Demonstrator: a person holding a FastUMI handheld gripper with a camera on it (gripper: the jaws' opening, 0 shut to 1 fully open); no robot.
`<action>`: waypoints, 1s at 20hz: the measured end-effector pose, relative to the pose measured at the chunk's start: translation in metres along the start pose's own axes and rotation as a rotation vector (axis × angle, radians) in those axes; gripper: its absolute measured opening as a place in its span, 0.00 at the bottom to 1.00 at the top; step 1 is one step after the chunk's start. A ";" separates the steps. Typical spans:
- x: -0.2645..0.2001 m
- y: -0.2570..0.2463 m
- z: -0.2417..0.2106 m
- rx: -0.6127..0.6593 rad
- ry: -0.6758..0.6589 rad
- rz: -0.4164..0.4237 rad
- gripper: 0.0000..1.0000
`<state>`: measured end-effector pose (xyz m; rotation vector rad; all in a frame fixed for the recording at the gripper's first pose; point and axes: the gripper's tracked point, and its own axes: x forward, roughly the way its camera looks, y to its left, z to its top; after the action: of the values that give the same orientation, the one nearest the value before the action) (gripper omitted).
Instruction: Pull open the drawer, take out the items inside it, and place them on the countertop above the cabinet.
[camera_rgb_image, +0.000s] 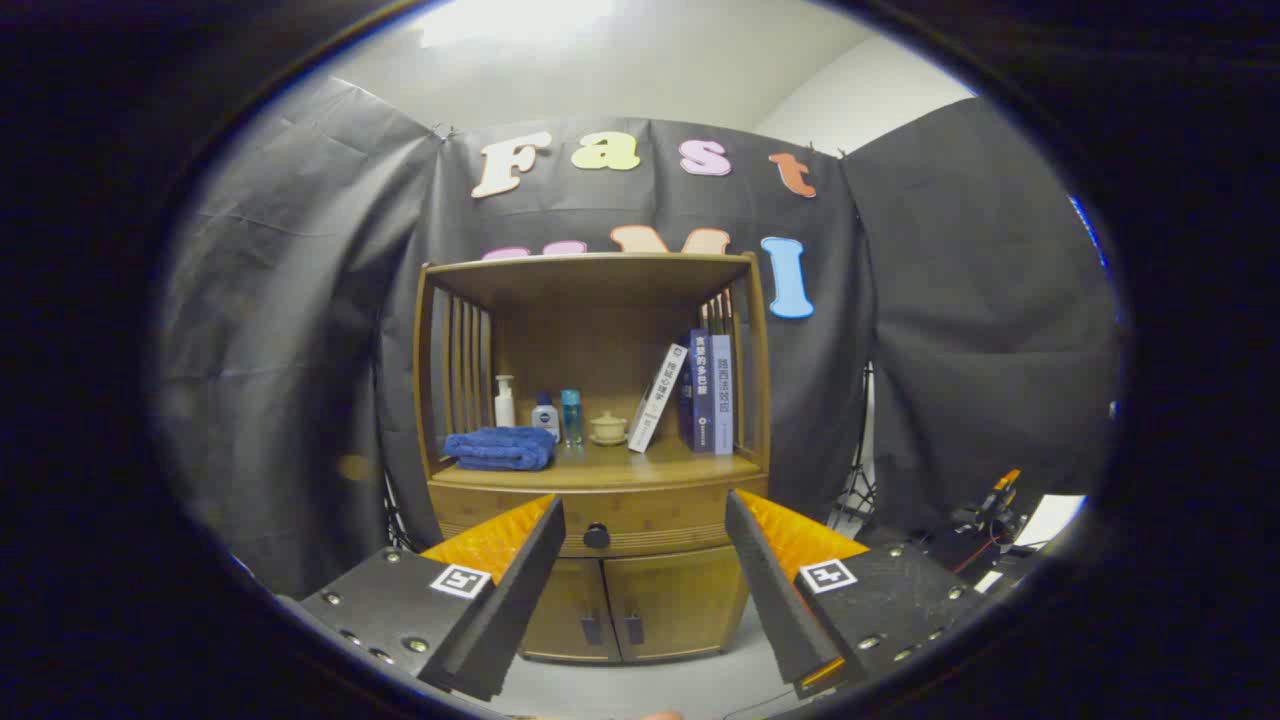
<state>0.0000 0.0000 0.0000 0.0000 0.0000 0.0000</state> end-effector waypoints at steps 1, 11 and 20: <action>-0.002 0.003 0.001 -0.003 0.002 -0.002 0.97; 0.003 0.022 0.002 -0.061 0.042 0.036 0.97; 0.011 0.024 -0.007 -0.064 0.063 0.035 0.97</action>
<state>0.0108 0.0236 -0.0069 -0.0640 0.0633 0.0348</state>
